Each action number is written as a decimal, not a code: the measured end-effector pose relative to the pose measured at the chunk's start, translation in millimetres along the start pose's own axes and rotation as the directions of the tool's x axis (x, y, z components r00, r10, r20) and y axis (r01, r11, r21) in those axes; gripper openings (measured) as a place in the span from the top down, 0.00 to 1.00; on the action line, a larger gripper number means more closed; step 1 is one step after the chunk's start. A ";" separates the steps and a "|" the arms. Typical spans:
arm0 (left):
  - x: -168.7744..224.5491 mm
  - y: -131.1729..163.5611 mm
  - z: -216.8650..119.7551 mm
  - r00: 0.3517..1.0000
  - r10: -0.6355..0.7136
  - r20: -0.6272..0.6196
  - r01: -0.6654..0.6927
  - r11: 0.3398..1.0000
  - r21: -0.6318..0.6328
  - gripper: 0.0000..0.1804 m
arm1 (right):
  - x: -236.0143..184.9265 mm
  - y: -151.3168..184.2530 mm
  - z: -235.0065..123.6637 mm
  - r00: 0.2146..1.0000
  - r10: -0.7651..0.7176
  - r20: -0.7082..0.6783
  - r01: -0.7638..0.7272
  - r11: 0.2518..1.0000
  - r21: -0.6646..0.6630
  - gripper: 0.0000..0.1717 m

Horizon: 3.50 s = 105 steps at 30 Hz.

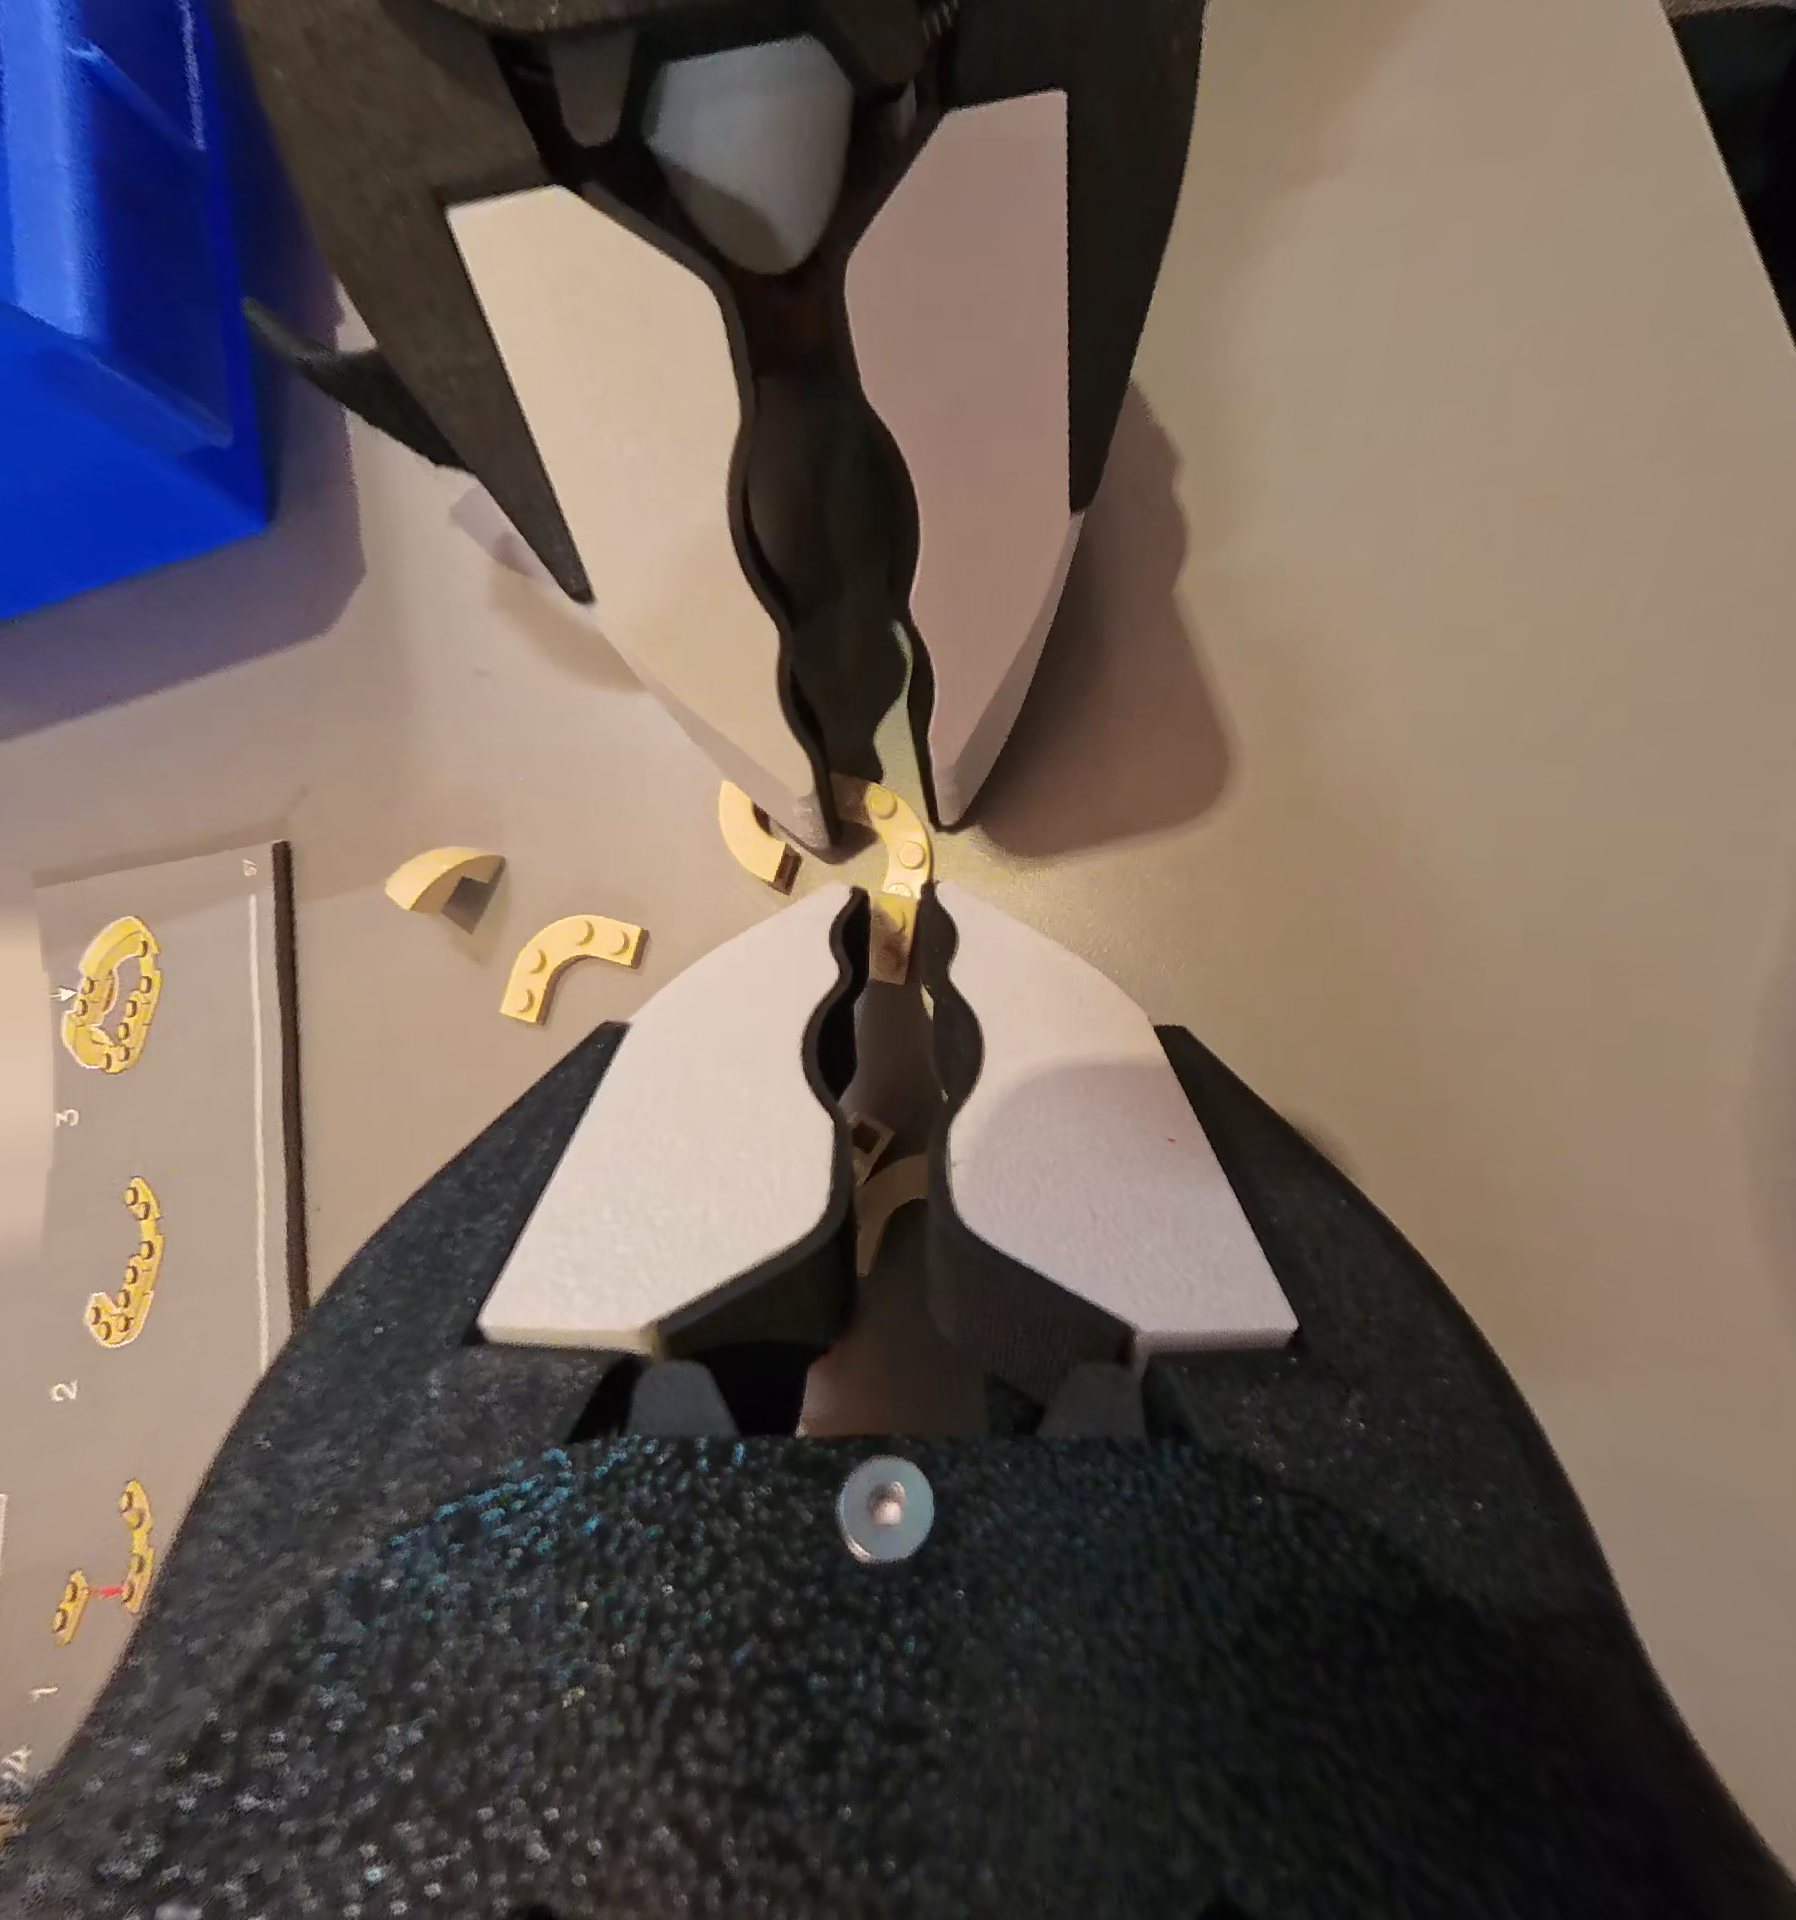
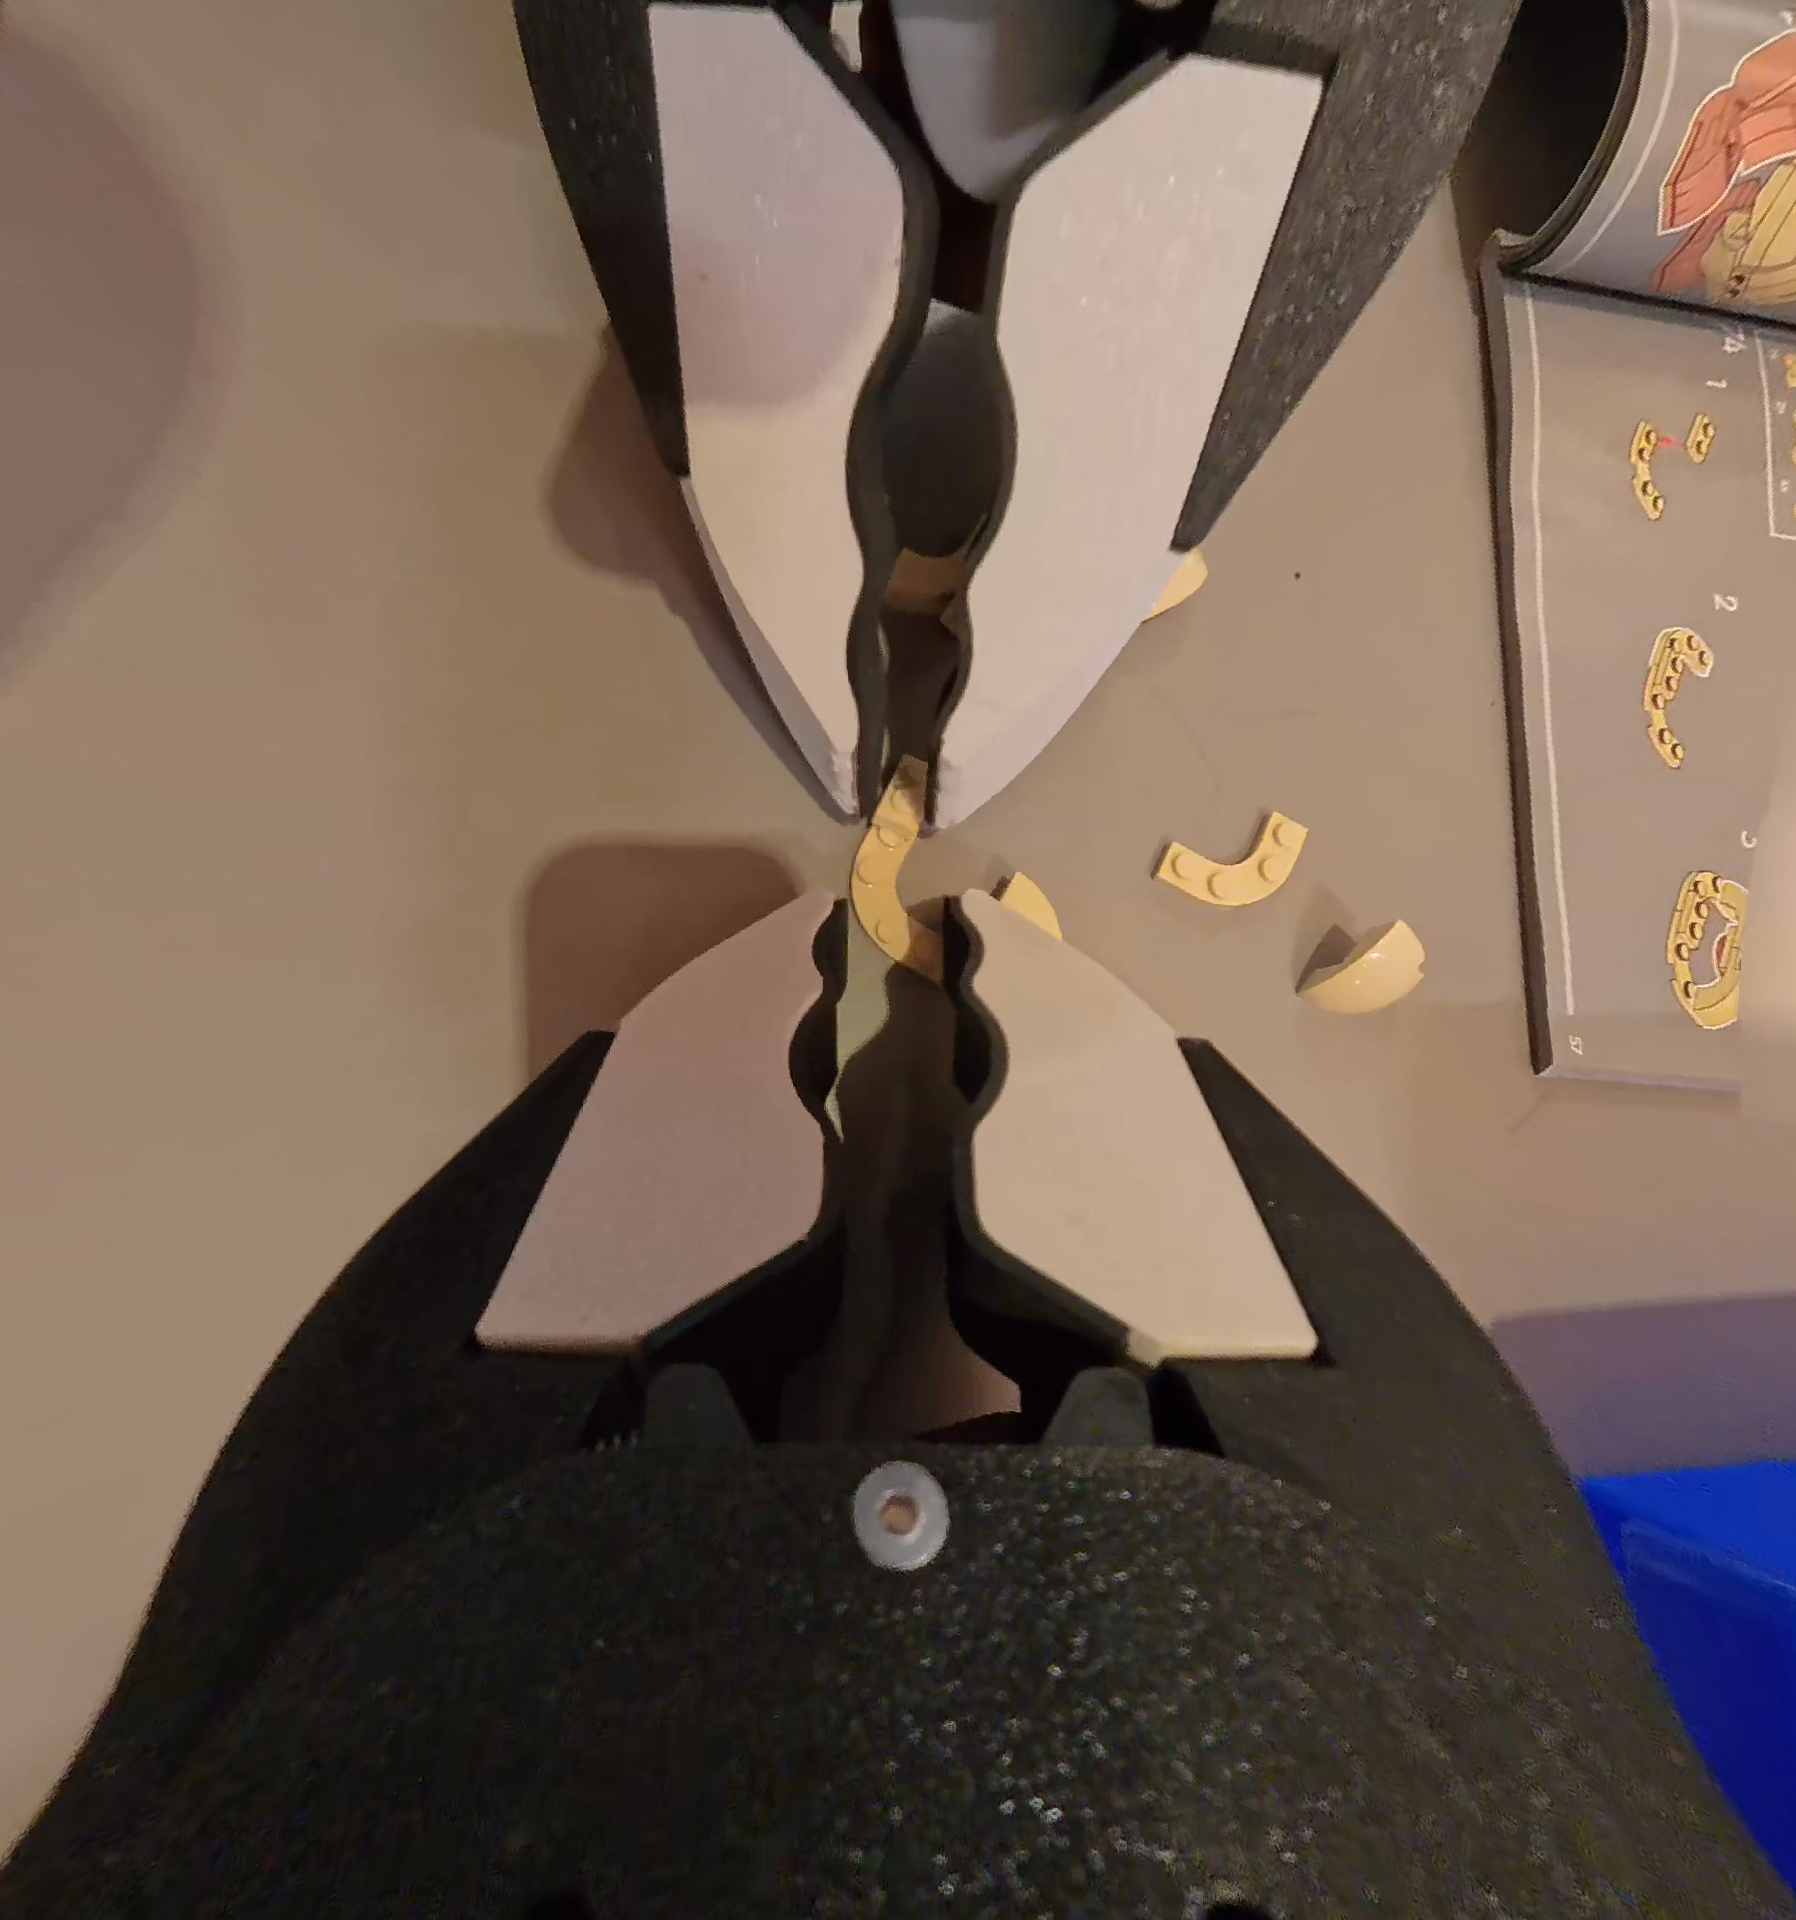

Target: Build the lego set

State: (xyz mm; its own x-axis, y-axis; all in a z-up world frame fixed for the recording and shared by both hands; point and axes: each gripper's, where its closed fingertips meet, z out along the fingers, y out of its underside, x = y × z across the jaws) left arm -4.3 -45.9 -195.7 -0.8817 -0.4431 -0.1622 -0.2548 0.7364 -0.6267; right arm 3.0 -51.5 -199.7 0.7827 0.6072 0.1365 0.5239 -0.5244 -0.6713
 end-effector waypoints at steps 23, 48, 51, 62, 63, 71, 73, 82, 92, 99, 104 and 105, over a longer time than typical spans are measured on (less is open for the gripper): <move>2.9 1.2 -6.2 0.998 0.041 -0.042 -0.041 0.999 0.005 0.96 | -7.8 -13.4 3.6 0.994 -0.104 0.016 0.103 0.994 0.046 0.96; 0.9 15.8 -15.6 0.998 -0.034 -0.049 0.031 0.998 -0.049 0.92 | 6.9 -7.7 3.9 0.990 -0.121 -0.078 0.123 0.992 0.014 0.90; -4.2 18.5 -18.7 0.997 -0.071 -0.025 0.069 0.996 -0.056 0.92 | 11.2 -4.3 2.1 0.991 -0.099 -0.089 0.100 0.995 0.001 0.90; -19.9 23.0 -9.1 0.995 -0.088 0.036 0.091 0.993 -0.080 0.92 | 14.9 -2.9 -10.7 0.998 -0.034 -0.051 0.036 0.999 0.029 0.90; -19.9 23.5 -7.1 0.996 -0.087 0.032 0.089 0.992 -0.087 0.92 | 15.2 -1.2 -11.8 0.998 -0.030 -0.047 0.031 0.999 0.023 0.90; -16.2 18.4 -2.7 0.995 -0.096 -0.031 0.095 0.995 -0.028 0.96 | 20.6 6.3 -18.4 0.998 -0.018 -0.059 0.019 1.000 0.017 0.90; -16.6 17.1 -2.7 0.993 -0.109 -0.040 0.109 0.994 -0.006 0.96 | 23.1 4.5 -19.5 0.996 -0.036 -0.082 0.039 0.999 0.035 0.89; -14.2 -20.3 -31.7 0.972 -0.187 -0.141 0.222 0.930 0.293 0.97 | 27.5 -31.0 -36.9 0.900 -0.289 -0.326 0.369 0.903 0.220 0.88; -1.7 -51.9 -56.1 0.888 -0.214 -0.407 0.411 0.767 0.492 0.97 | 5.1 -67.2 -51.2 0.798 -0.384 -0.464 0.565 0.744 0.357 0.89; -2.5 -57.5 -60.7 0.872 -0.214 -0.439 0.442 0.728 0.524 0.96 | 3.6 -74.1 -54.4 0.826 -0.333 -0.454 0.529 0.736 0.423 0.97; -13.0 -29.2 -50.2 0.909 -0.351 -0.224 0.409 0.855 0.318 0.90 | 19.8 -65.2 -59.0 0.769 -0.372 -0.520 0.560 0.785 0.266 0.97; -10.8 -20.0 -45.9 0.924 -0.352 -0.149 0.379 0.895 0.237 0.88 | 24.7 -61.6 -59.1 0.753 -0.383 -0.535 0.562 0.797 0.221 0.97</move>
State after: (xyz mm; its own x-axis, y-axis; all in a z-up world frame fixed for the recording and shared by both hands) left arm -7.9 -32.4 -146.5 -0.7842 -0.5923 0.1846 -0.4683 0.3699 -0.8024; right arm 9.9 -39.5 -111.9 0.5690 0.3386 0.7494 0.7830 0.0555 -0.6196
